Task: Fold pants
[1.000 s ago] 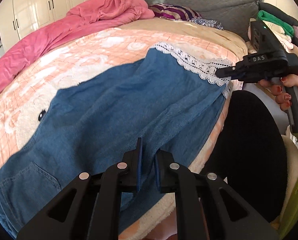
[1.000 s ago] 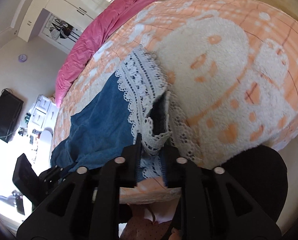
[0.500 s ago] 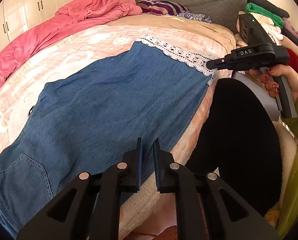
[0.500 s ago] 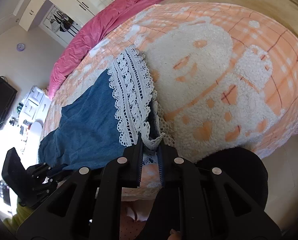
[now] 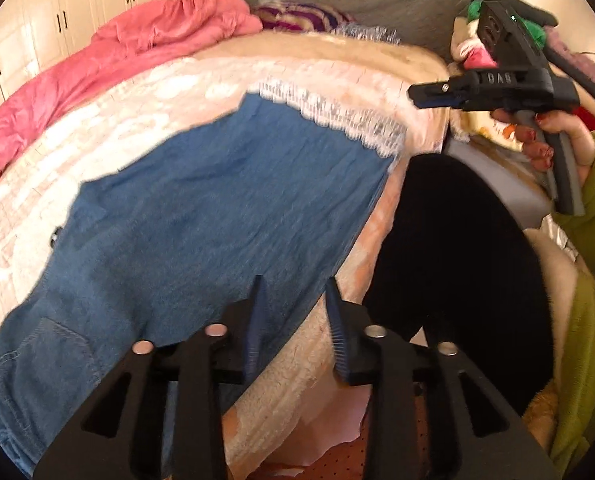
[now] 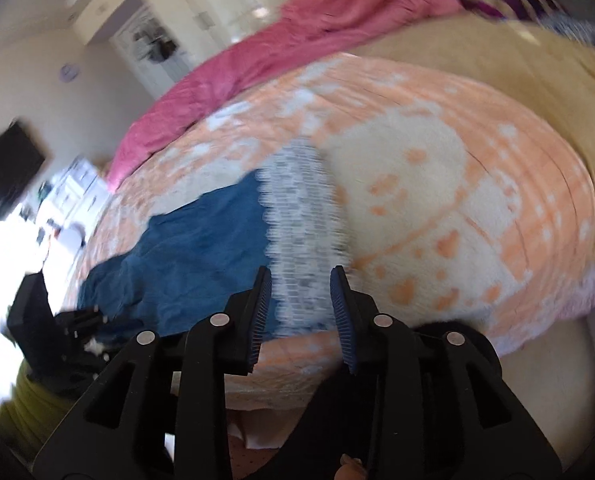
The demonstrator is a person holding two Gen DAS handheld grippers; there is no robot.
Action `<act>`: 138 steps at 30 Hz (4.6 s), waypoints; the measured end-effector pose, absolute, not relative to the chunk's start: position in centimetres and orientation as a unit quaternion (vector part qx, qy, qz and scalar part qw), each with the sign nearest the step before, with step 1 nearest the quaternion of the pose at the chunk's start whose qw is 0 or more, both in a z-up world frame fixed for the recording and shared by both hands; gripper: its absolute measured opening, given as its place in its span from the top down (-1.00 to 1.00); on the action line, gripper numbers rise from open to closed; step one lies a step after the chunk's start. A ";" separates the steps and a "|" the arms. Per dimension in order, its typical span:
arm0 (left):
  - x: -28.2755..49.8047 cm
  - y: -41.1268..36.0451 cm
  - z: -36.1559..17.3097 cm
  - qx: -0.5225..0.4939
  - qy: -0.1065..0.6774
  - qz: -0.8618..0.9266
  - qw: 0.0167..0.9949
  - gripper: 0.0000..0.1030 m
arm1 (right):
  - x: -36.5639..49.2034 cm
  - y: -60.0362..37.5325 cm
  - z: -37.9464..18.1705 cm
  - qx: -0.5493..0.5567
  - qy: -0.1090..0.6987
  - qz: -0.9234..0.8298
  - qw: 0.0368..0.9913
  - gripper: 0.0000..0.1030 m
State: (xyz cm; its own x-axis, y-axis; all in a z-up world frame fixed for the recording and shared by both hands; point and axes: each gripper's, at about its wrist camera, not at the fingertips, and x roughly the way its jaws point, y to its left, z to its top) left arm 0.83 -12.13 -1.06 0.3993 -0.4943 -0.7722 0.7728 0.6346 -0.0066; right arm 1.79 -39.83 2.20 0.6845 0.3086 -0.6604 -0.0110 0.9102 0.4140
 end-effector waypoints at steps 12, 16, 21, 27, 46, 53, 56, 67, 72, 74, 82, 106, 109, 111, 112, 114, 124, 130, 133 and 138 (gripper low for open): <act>0.3 -7.1 -0.7 0.120 0.404 -0.349 0.837 -0.03 | 2.4 -24.7 -0.3 -0.129 0.423 0.212 0.871 0.36; 1.2 -7.8 -2.4 0.116 0.435 -0.365 0.815 -0.03 | 3.5 -24.5 -1.2 -0.151 0.430 0.197 0.868 0.36; 3.1 -7.4 -4.4 0.088 0.480 -0.343 0.803 -0.01 | 3.8 -23.1 -2.8 -0.210 0.434 0.193 0.855 0.36; 3.2 -7.0 -4.4 0.087 0.483 -0.319 0.811 0.44 | 4.7 -22.7 -3.5 -0.205 0.439 0.197 0.852 0.96; 4.2 -1.7 -1.1 -0.024 0.477 -0.304 0.824 0.63 | 2.3 -26.5 -1.7 -0.097 0.442 0.250 0.856 0.65; 6.1 2.8 -1.8 -0.072 0.488 -0.160 0.855 0.22 | 5.5 -28.4 0.5 -0.016 0.420 0.214 0.882 0.08; 6.9 4.7 -2.2 -0.119 0.497 -0.133 0.849 0.22 | 7.6 -28.4 -1.2 -0.012 0.458 0.182 0.870 0.00; 6.1 4.5 0.5 -0.087 0.454 -0.131 0.877 -0.06 | 6.9 -28.3 -2.7 -0.015 0.463 0.162 0.871 -0.30; 6.7 1.6 4.6 -0.052 0.417 -0.169 0.892 -0.17 | 6.1 -30.2 -0.2 0.036 0.419 0.153 0.894 -0.30; 8.1 -0.2 5.6 -0.022 0.413 -0.174 0.894 -0.20 | 6.6 -31.4 0.6 0.058 0.408 0.136 0.901 -0.32; 17.0 -6.7 5.2 0.041 0.446 -0.226 0.865 -0.20 | 10.9 -37.5 2.9 0.129 0.398 0.095 0.903 -0.39; 22.5 -7.7 -3.4 0.036 0.505 -0.266 0.820 -0.20 | 22.7 -38.2 -2.3 0.103 0.493 0.130 0.854 0.34; 23.1 -7.5 -3.8 0.008 0.508 -0.272 0.817 -0.20 | 22.9 -38.7 -2.9 0.121 0.495 0.135 0.849 0.34; 23.2 -7.5 -3.9 -0.006 0.508 -0.280 0.815 -0.15 | 22.7 -38.5 -3.0 0.121 0.495 0.135 0.850 0.34; 23.1 -7.6 -3.9 -0.011 0.509 -0.288 0.811 -0.08 | 22.5 -38.4 -2.8 0.123 0.493 0.138 0.850 0.35; 22.7 -8.0 -3.7 -0.019 0.509 -0.315 0.801 0.28 | 22.0 -38.1 -2.5 0.128 0.489 0.152 0.850 0.41; 22.3 -7.8 -1.7 -0.035 0.478 -0.317 0.818 0.80 | 19.8 -38.5 0.6 0.135 0.418 0.172 0.882 0.79; 24.0 -6.4 0.4 -0.083 0.446 -0.310 0.836 0.81 | 22.9 -38.1 2.7 0.103 0.387 0.170 0.900 0.79; 25.3 -6.6 -0.8 -0.084 0.458 -0.286 0.838 0.81 | 25.1 -37.6 2.4 0.091 0.402 0.160 0.897 0.79; 26.6 -6.9 -3.2 -0.064 0.483 -0.241 0.839 0.75 | 28.3 -36.4 -2.0 0.036 0.469 0.112 0.875 0.63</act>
